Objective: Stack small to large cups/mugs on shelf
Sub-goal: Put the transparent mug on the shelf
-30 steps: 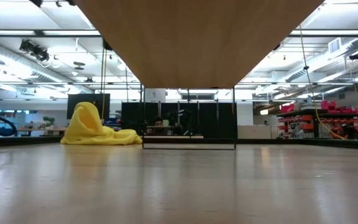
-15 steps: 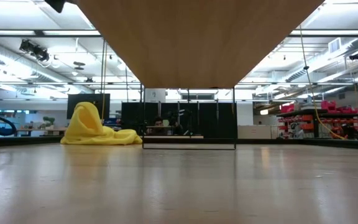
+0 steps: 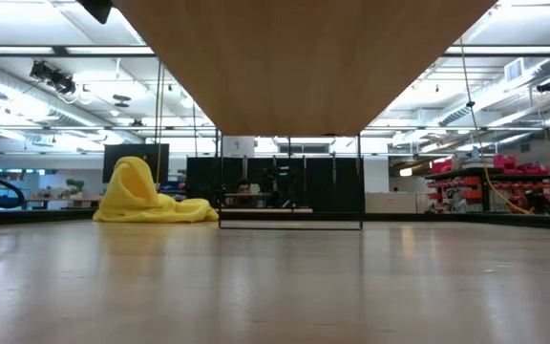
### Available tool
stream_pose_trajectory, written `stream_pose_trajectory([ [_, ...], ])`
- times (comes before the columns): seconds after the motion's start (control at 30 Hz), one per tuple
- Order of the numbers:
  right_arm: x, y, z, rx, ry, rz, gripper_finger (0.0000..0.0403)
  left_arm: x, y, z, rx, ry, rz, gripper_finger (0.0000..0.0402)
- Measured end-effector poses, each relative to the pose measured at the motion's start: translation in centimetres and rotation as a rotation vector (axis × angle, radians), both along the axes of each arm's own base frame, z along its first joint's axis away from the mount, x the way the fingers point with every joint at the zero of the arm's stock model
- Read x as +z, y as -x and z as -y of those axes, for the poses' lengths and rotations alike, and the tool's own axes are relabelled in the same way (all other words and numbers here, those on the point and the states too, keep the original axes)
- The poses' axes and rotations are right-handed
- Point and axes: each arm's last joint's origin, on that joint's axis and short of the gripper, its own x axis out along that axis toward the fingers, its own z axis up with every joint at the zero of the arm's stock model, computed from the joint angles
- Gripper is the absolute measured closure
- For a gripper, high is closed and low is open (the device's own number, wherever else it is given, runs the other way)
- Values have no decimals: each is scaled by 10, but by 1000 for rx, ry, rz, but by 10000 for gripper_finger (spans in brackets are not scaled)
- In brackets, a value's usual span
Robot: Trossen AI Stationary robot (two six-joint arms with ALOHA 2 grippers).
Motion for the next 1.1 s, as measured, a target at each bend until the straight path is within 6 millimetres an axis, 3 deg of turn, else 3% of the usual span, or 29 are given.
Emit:
stream_pose_trajectory([
  [0.43,0,1,-22,190,-8,-2,391,-1,-2,-19,71,-4,-5,388],
  [0.7,8,8,-19,197,13,16,393,0,-2,-18,68,1,-3,383],
  [1.1,30,55,-10,107,36,-35,394,0,-1,-14,58,24,5,383],
])
